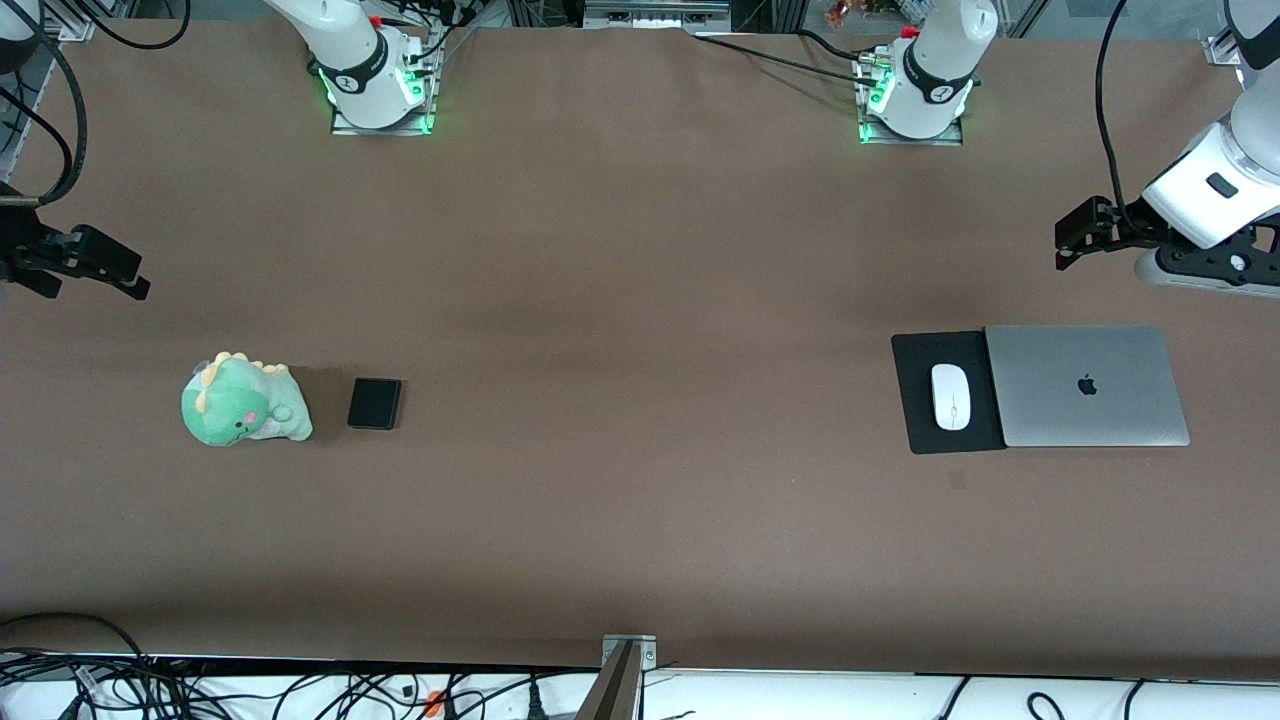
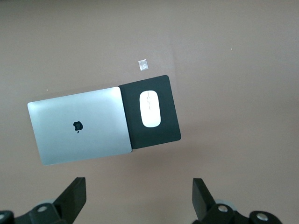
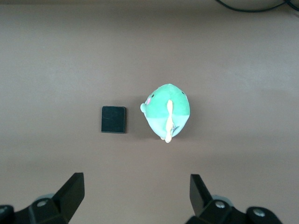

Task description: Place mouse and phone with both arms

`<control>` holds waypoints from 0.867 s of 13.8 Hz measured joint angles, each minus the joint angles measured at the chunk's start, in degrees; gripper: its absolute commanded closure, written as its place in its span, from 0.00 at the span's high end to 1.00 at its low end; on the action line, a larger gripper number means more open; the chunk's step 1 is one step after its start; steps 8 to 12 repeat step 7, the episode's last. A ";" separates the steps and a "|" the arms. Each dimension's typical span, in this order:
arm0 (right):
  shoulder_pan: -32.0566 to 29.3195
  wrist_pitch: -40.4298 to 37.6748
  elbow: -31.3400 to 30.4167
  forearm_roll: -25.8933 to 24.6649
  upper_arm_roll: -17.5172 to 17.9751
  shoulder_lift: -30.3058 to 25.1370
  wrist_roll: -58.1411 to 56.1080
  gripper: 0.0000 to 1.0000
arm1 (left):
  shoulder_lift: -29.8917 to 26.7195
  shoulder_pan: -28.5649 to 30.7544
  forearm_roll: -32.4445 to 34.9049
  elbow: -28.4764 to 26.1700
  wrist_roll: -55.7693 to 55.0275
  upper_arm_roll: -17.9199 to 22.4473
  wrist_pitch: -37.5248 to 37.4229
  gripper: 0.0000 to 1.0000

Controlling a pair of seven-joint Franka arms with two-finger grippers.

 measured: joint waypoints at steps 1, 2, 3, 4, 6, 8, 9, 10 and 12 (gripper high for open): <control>-0.03 0.09 0.00 0.00 0.00 0.20 0.01 1.00 | 0.00 0.00 0.00 0.00 0.01 0.00 0.00 1.00; -0.03 0.12 0.00 0.00 0.00 0.29 0.01 1.00 | 0.00 0.00 0.00 0.00 0.03 0.00 0.00 1.00; -0.03 0.13 0.01 0.00 0.02 0.32 0.02 1.00 | 0.00 0.00 0.00 0.00 0.04 0.00 0.00 1.00; -0.03 0.13 0.02 0.00 0.03 0.32 0.02 1.00 | 0.00 0.00 0.00 0.00 0.05 0.00 0.00 1.00; -0.03 0.13 0.03 0.00 0.03 0.32 0.02 1.00 | 0.00 0.00 0.00 0.00 0.06 0.00 0.00 1.00; -0.04 0.13 0.03 0.00 0.03 0.32 0.03 1.00 | 0.00 0.00 0.00 0.00 0.07 0.00 0.00 1.00; -0.04 0.13 0.03 0.00 0.03 0.32 0.03 1.00 | 0.00 0.00 0.00 0.00 0.07 0.00 0.00 1.00; -0.04 0.13 0.03 0.00 0.03 0.32 0.03 1.00 | 0.00 0.00 0.00 0.00 0.07 0.00 0.00 1.00; -0.04 0.13 0.03 0.00 0.03 0.32 0.03 1.00 | 0.00 0.00 0.00 0.00 0.07 0.00 0.00 1.00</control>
